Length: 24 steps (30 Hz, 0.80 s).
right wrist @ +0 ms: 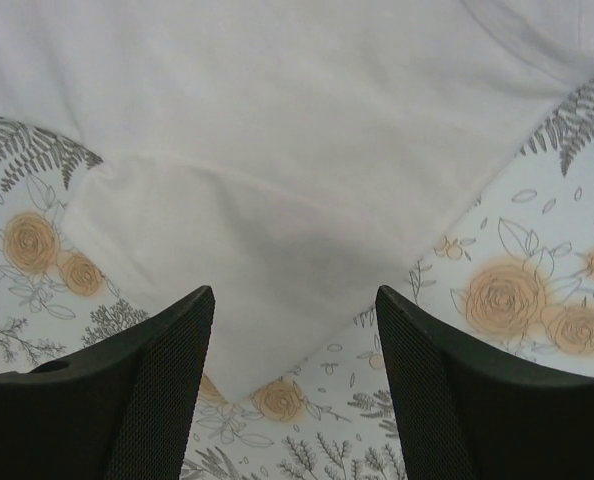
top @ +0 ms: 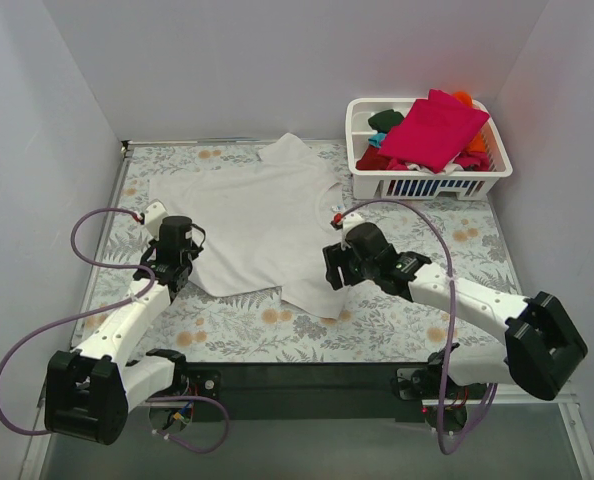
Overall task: Fold and stack the t-shirts
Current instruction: Fold the tshirt
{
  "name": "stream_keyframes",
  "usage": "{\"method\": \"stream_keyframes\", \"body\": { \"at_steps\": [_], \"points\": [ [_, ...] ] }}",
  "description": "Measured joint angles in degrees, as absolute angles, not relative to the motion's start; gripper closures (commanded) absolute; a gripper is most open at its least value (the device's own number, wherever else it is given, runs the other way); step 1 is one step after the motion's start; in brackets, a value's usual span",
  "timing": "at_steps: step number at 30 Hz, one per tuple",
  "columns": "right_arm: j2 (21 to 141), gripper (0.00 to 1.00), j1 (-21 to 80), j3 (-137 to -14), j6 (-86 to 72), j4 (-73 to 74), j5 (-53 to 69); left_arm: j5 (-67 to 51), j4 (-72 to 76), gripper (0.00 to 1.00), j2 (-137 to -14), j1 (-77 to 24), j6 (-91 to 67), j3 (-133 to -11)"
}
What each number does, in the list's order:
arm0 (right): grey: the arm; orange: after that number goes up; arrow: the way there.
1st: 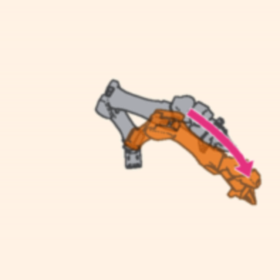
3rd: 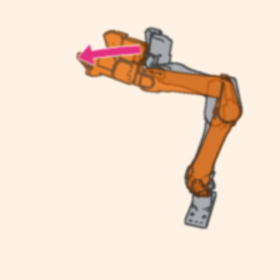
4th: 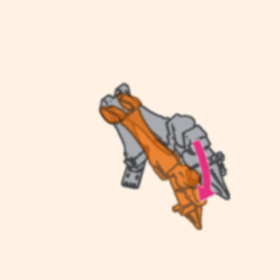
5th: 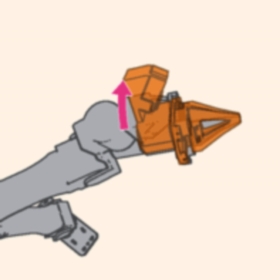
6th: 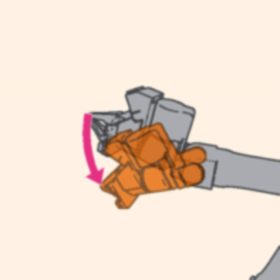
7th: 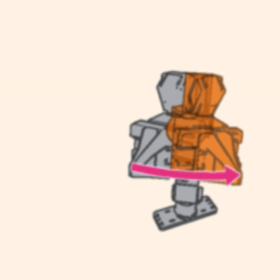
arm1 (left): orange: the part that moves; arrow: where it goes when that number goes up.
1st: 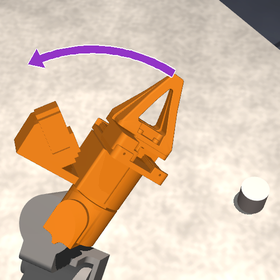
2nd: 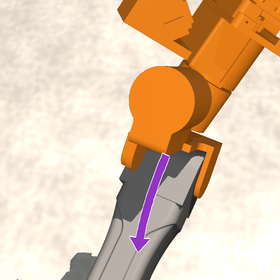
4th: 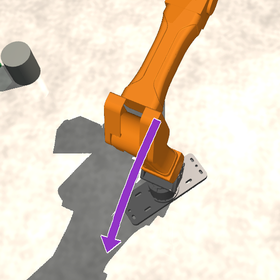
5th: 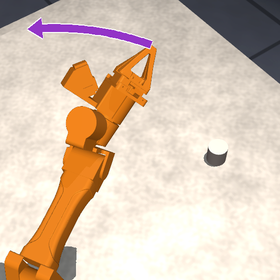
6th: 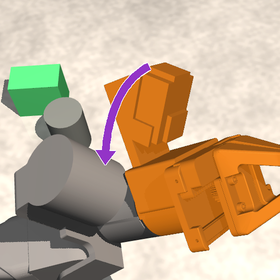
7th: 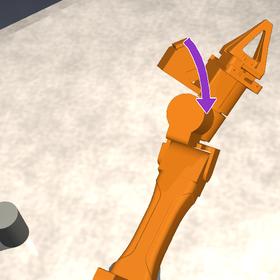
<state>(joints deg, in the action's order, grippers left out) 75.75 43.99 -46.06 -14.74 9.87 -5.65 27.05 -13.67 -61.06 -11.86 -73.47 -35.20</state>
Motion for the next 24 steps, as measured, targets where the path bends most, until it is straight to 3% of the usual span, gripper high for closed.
{"method": "stream_keyframes", "body": {
  "at_steps": [9,24],
  "points": [
    [72.05,0.44,47.92,-37.65,-20.18,14.11,-9.43,27.07,-12.29,1.0,-60.36,-12.36,-72.79,-34.98],
    [74.22,0.46,53.47,-36.6,-24.03,14.63,-9.52,28.8,-11.99,1.0,-59.99,-12.6,-72.01,-34.3]
  ]
}}
